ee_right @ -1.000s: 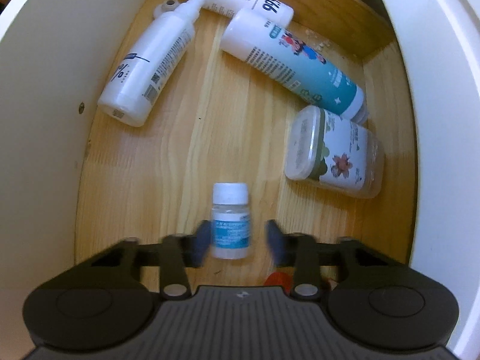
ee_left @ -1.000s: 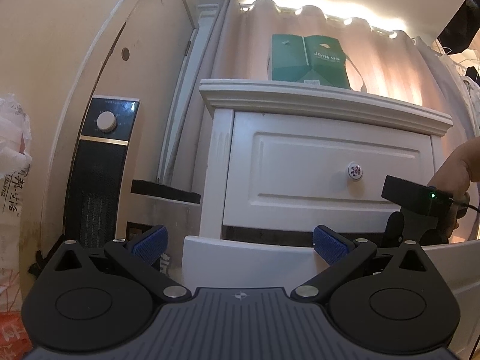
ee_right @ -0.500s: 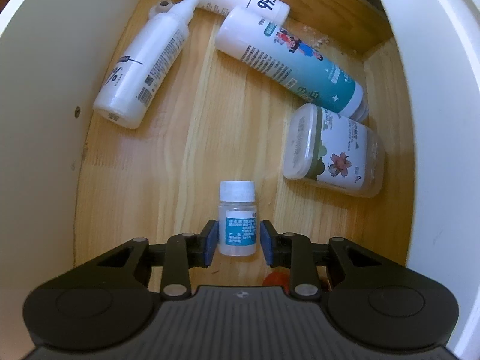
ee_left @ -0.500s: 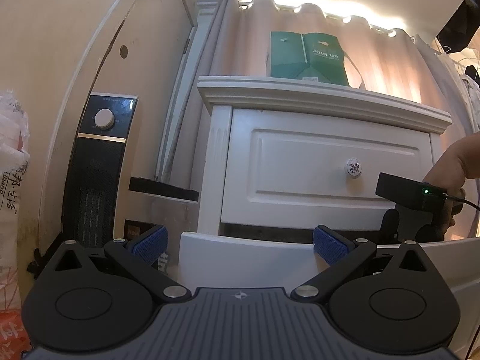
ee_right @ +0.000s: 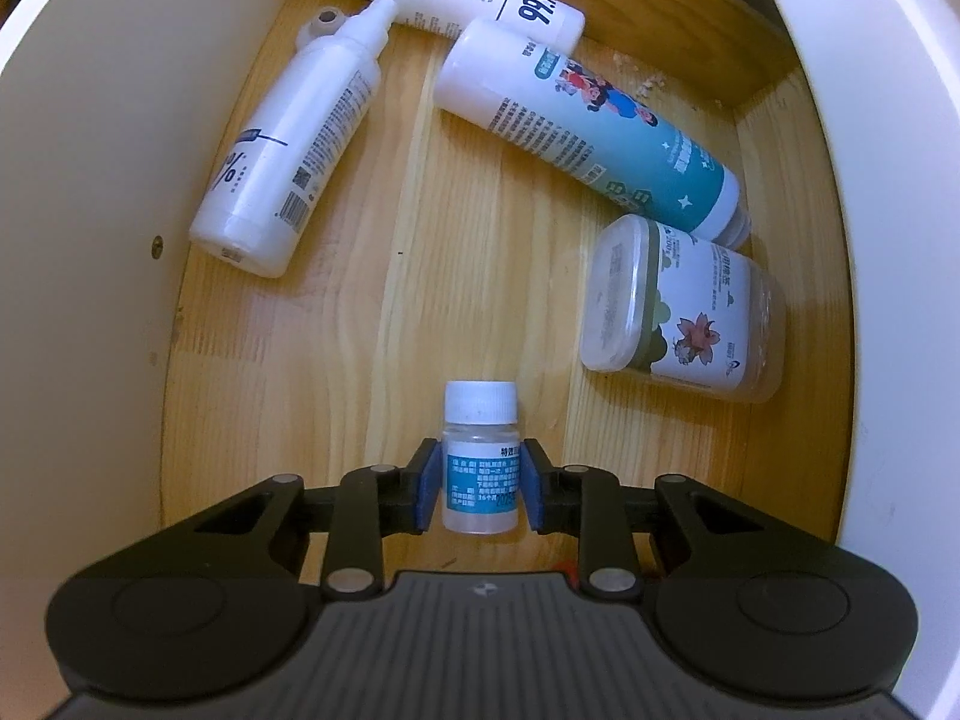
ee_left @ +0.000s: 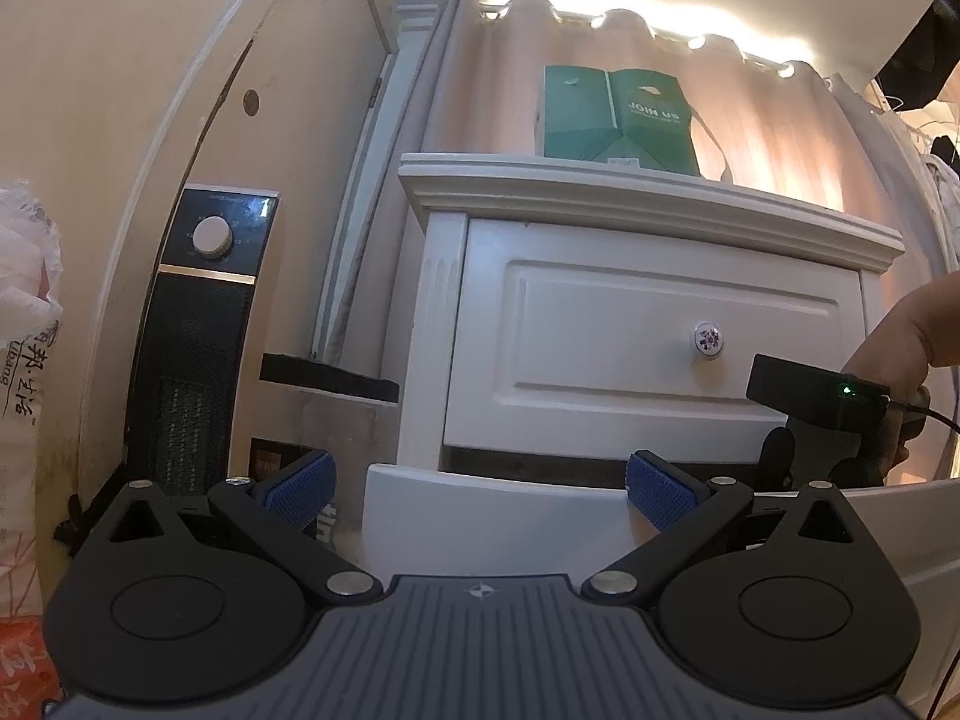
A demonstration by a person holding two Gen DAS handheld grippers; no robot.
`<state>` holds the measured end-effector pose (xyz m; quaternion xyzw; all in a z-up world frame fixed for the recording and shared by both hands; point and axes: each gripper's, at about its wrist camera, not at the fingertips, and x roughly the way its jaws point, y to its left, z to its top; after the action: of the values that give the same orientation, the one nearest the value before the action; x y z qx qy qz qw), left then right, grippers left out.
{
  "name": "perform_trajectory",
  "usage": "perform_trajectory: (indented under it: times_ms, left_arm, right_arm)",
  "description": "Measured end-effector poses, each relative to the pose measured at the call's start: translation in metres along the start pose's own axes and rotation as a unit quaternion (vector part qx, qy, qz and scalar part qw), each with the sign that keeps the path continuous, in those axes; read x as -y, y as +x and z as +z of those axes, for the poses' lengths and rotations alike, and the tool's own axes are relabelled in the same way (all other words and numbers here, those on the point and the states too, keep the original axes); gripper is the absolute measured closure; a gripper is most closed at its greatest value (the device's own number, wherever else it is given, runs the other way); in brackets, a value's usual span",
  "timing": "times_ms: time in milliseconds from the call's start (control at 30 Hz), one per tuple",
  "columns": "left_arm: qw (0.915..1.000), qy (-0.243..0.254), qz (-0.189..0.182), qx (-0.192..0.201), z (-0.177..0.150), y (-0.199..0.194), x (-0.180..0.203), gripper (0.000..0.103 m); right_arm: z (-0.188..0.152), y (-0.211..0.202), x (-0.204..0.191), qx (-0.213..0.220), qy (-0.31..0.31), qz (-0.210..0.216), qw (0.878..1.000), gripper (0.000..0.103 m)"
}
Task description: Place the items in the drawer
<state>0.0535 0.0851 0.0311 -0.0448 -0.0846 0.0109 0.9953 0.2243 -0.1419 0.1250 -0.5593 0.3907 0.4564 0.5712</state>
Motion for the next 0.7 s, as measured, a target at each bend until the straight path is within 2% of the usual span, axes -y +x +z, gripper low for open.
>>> perform_trajectory:
  times_ms: [400, 700]
  left_arm:
    - [0.9999, -0.002, -0.005, 0.014, 0.006, -0.005, -0.001, 0.000]
    - [0.9997, -0.007, -0.017, 0.013, 0.010, -0.006, -0.001, 0.000]
  right_arm:
    - [-0.012, -0.015, -0.014, -0.002, 0.016, 0.000, 1.000, 0.075]
    - [-0.018, -0.046, -0.036, 0.006, 0.015, -0.024, 1.000, 0.075]
